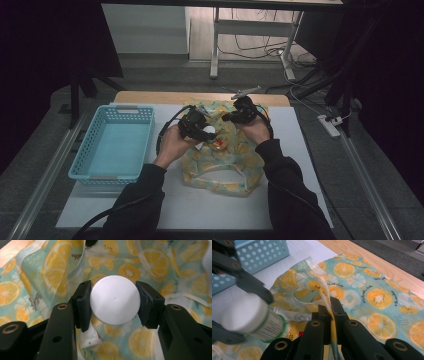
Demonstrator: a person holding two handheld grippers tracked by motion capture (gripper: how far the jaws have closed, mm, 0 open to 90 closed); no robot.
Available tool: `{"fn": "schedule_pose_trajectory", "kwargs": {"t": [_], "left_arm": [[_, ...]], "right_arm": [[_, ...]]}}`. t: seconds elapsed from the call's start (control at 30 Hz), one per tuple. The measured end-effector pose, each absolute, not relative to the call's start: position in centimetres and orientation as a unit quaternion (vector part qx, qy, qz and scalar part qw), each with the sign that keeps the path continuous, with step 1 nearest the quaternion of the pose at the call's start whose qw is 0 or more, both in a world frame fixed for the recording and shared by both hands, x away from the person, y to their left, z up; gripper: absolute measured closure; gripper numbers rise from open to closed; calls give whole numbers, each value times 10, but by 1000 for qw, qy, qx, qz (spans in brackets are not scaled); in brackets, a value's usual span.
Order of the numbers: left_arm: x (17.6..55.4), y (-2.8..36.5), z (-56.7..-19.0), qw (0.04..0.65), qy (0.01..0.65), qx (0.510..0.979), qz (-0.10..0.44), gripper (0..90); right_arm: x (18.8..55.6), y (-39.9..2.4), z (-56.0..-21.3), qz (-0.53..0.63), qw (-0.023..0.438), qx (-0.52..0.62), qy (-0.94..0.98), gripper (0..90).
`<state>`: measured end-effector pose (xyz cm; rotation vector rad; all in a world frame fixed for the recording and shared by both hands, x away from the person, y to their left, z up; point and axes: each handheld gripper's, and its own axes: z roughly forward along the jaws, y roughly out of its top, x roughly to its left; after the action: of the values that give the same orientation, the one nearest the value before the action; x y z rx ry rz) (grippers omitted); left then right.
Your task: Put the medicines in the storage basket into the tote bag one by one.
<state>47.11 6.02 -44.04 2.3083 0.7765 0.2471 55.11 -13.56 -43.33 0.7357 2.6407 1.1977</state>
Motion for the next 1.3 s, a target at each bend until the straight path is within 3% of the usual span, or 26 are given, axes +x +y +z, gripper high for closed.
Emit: {"fn": "schedule_pose_trajectory", "kwargs": {"t": [1.07,1.3], "left_arm": [[495,31,-477,336,320,878,114,495],[494,33,-473,360,323,870,95,378]], "right_arm": [[551,-135,-439,398,74,243,882,893],[551,-137,-440,400,75,242,881,893]]}}
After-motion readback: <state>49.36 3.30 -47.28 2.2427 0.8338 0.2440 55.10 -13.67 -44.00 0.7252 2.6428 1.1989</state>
